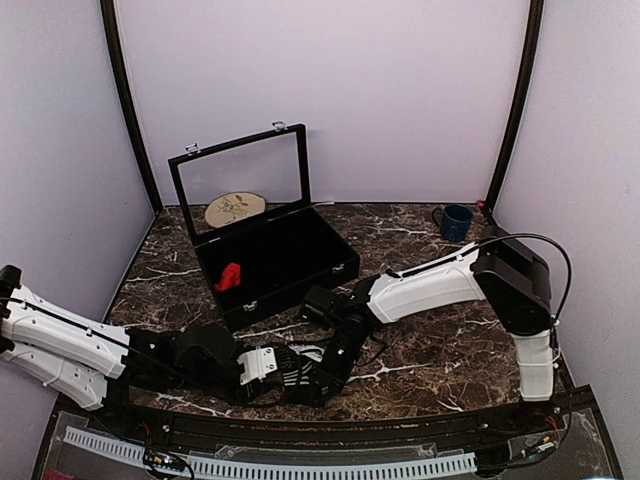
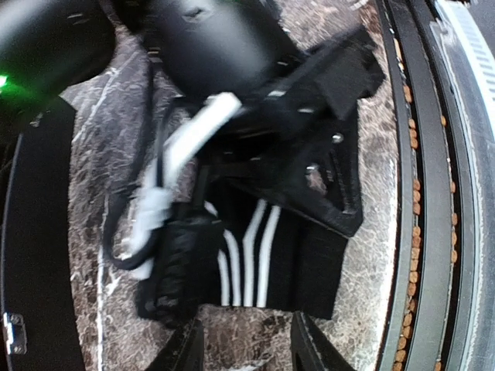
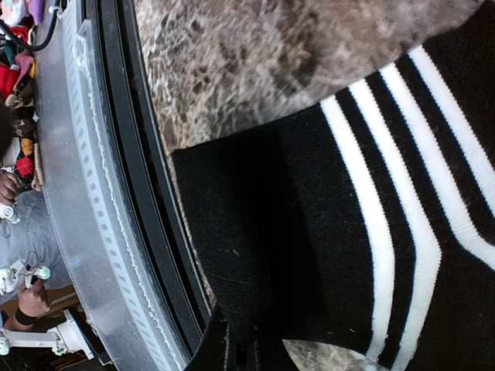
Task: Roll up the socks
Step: Roll the sock at the center of the board.
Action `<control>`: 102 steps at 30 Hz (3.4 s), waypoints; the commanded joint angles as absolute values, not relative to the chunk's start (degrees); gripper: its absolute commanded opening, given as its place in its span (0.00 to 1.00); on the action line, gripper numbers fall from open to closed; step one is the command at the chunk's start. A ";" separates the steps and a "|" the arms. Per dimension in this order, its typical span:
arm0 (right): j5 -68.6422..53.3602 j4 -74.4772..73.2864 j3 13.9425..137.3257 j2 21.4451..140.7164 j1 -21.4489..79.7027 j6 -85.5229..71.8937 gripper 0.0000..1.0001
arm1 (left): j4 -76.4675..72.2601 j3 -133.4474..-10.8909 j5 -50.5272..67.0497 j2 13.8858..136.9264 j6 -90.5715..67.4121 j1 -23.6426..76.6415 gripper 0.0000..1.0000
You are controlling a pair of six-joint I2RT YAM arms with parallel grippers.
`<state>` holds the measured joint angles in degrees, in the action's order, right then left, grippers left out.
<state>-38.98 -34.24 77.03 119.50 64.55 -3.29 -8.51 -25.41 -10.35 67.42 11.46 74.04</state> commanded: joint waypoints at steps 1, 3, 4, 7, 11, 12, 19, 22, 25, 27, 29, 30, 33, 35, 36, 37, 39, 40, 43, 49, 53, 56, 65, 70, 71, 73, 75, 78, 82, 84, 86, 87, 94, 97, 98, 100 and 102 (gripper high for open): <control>-37.66 -37.30 79.51 122.78 63.51 -2.08 0.00 | -9.59 -28.06 -8.11 70.78 14.75 74.94 0.42; -38.17 -37.61 80.03 123.24 63.24 -1.90 0.00 | -9.41 -28.73 -7.32 72.07 15.38 75.13 0.42; -38.41 -37.73 80.15 123.37 63.16 -1.85 0.00 | -9.34 -29.02 -6.98 72.69 15.70 75.33 0.42; -38.92 -37.77 79.99 123.50 62.95 -1.77 0.00 | -9.05 -30.03 -6.38 74.61 17.47 76.03 0.42; -39.61 -38.12 79.95 123.81 62.68 -1.51 0.00 | -7.91 -31.80 -6.00 77.91 19.88 77.04 0.42; -39.79 -38.22 79.98 123.85 62.64 -1.43 0.00 | -7.73 -32.20 -6.05 78.69 20.28 77.25 0.42; -40.43 -38.74 79.72 124.06 61.96 -0.86 0.00 | -6.76 -33.66 -7.36 82.78 21.69 77.56 0.39; -40.65 -39.09 79.80 124.14 61.83 -0.56 0.00 | -6.16 -34.17 -8.38 84.17 22.10 77.67 0.37; -40.80 -39.72 80.15 124.36 61.70 -0.10 0.00 | -5.63 -34.72 -8.52 85.44 22.56 77.67 0.36; -40.98 -39.84 80.41 124.37 61.62 -0.02 0.00 | -5.35 -35.15 -8.99 86.31 22.74 77.69 0.35; -41.19 -40.01 80.58 124.57 61.53 0.04 0.00 | -5.25 -35.52 -9.87 87.21 22.78 77.67 0.35; -41.28 -40.07 80.67 124.61 61.52 0.13 0.00 | -5.07 -35.65 -10.07 87.60 22.91 77.64 0.34; -41.56 -40.14 80.77 124.71 61.41 0.18 0.00 | -4.70 -36.06 -10.65 88.55 23.05 77.65 0.33; -41.59 -40.17 80.77 124.82 61.43 0.13 0.00 | -4.37 -36.25 -10.42 88.83 23.28 77.62 0.31; -41.59 -40.17 80.77 124.88 61.41 0.17 0.00 | -4.13 -36.34 -10.19 88.88 23.48 77.68 0.29; -41.60 -40.09 80.77 124.91 61.39 0.18 0.00 | -3.76 -36.47 -9.94 88.94 23.52 77.69 0.27; -41.60 -40.11 80.85 124.98 61.35 0.09 0.00 | -2.97 -36.63 -8.60 89.02 23.54 77.70 0.21; -41.58 -40.08 80.93 125.02 61.34 0.09 0.00 | -2.54 -36.77 -7.88 89.11 23.33 77.70 0.19; -41.24 -40.10 81.03 124.82 61.12 0.00 0.00 | -0.65 -37.36 -5.70 89.40 22.67 77.66 0.15; -41.02 -39.31 80.38 123.38 60.72 -0.53 0.19 | 2.46 -39.44 -1.73 90.09 21.54 76.95 0.08; -40.57 -38.78 79.49 122.39 60.48 -0.74 0.27 | 4.99 -41.83 0.08 91.30 20.49 75.32 0.08; -40.35 -37.63 77.80 121.21 60.21 -1.41 0.30 | 6.02 -42.96 1.74 91.30 19.34 73.12 0.09; -39.63 -31.32 69.46 114.43 58.43 -5.35 0.35 | 7.22 -46.32 8.14 93.08 16.74 66.71 0.09; -38.43 -28.15 66.44 111.11 57.30 -7.62 0.39 | 8.89 -49.12 12.72 96.89 17.04 65.21 0.09; -38.09 -27.68 65.03 110.67 57.16 -7.98 0.39 | 9.47 -49.88 13.64 97.68 17.28 64.95 0.09; -37.25 -26.78 63.64 109.83 56.77 -8.66 0.40 | 10.90 -51.30 15.57 99.10 17.61 64.48 0.09; -36.28 -25.84 62.63 109.06 56.40 -9.37 0.40 | 11.88 -52.01 17.15 99.84 17.60 64.06 0.09; -35.42 -24.17 61.09 107.77 55.72 -10.60 0.42 | 12.05 -52.02 18.51 100.06 16.80 63.45 0.09; -35.19 -21.50 59.30 106.38 54.72 -12.29 0.48 | 11.19 -50.89 19.76 100.04 15.45 62.95 0.09; -35.13 -20.75 58.76 106.05 54.14 -12.84 0.49 | 11.11 -50.72 19.54 100.28 15.09 62.90 0.09; -34.90 -20.65 58.67 105.95 53.71 -13.09 0.49 | 10.44 -50.42 19.12 100.13 14.44 62.88 0.09; -34.55 -20.64 58.64 105.94 53.56 -13.16 0.49 | 9.95 -50.10 19.14 99.97 14.03 62.76 0.09; -31.04 -20.18 57.57 104.76 51.55 -14.43 0.51 | 8.55 -49.89 20.63 100.19 12.59 62.04 0.09; -28.13 -19.88 56.32 103.85 50.61 -15.40 0.51 | 8.03 -50.11 22.95 100.15 12.15 61.11 0.09; -26.77 -19.63 55.65 103.42 50.16 -15.93 0.51 | 8.23 -50.44 23.96 100.30 12.10 60.59 0.09; -24.29 -18.76 54.19 102.11 49.50 -16.92 0.51 | 9.37 -51.60 26.16 101.00 12.44 59.60 0.09; -21.58 -18.16 52.93 100.09 49.32 -17.35 0.51 | 11.31 -53.16 28.78 102.31 12.95 58.39 0.09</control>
